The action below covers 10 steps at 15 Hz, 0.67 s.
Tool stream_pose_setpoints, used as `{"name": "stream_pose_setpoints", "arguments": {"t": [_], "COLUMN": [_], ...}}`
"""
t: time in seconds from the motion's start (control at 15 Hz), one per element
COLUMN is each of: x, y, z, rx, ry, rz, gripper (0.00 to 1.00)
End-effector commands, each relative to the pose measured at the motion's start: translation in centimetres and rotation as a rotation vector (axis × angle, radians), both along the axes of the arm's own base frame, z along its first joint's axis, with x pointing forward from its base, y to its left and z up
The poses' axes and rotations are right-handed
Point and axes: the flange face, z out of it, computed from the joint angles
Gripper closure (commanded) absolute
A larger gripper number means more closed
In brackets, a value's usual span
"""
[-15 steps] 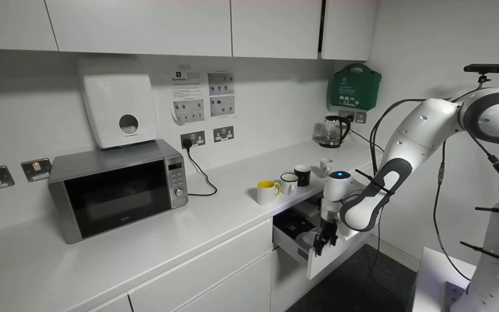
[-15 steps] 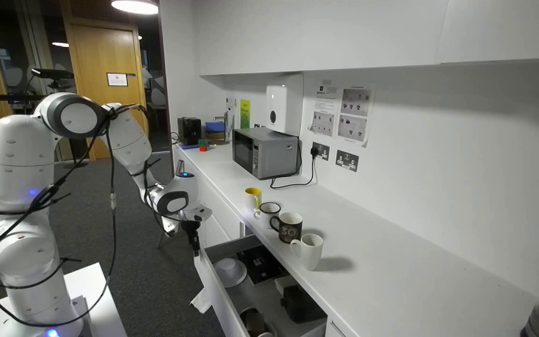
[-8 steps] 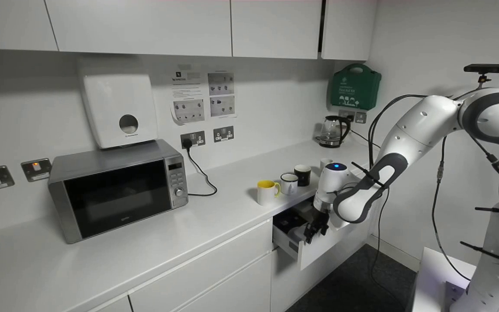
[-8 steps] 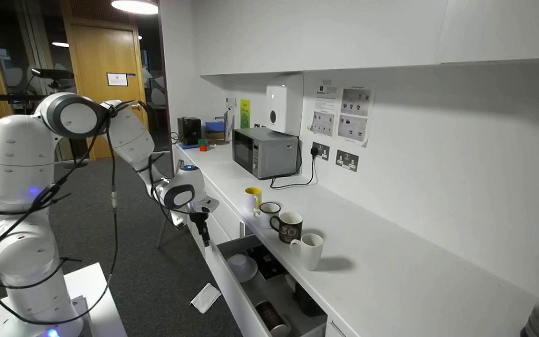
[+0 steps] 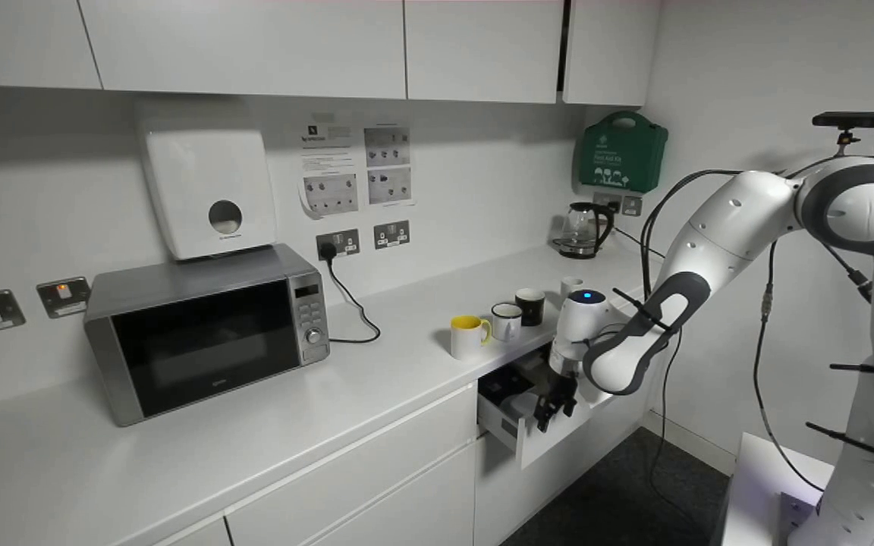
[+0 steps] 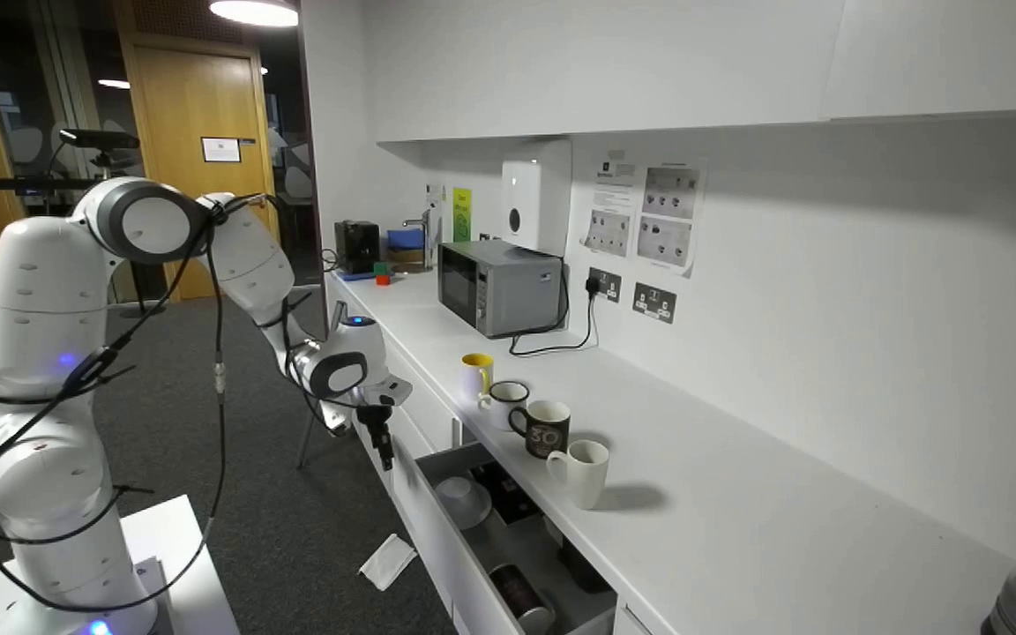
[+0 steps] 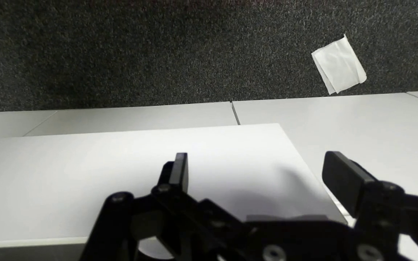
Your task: Close the open drawer
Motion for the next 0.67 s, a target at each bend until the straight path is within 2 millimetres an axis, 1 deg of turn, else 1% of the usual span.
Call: {"name": "stream_pose_setpoints", "arguments": {"t": [0.0,0.33,0.6], "x": [1.3,3.0,4.0], "y": [0.2,0.5,0.2], "z": [-0.2,-0.5,-1.6], "rx": [-0.012,-0.018,-0.022], "ry": [-0.016,-0.032,-0.032], "rz": [0.026,0.04,0.044], "gripper": [0.0,0.0,0.0]}}
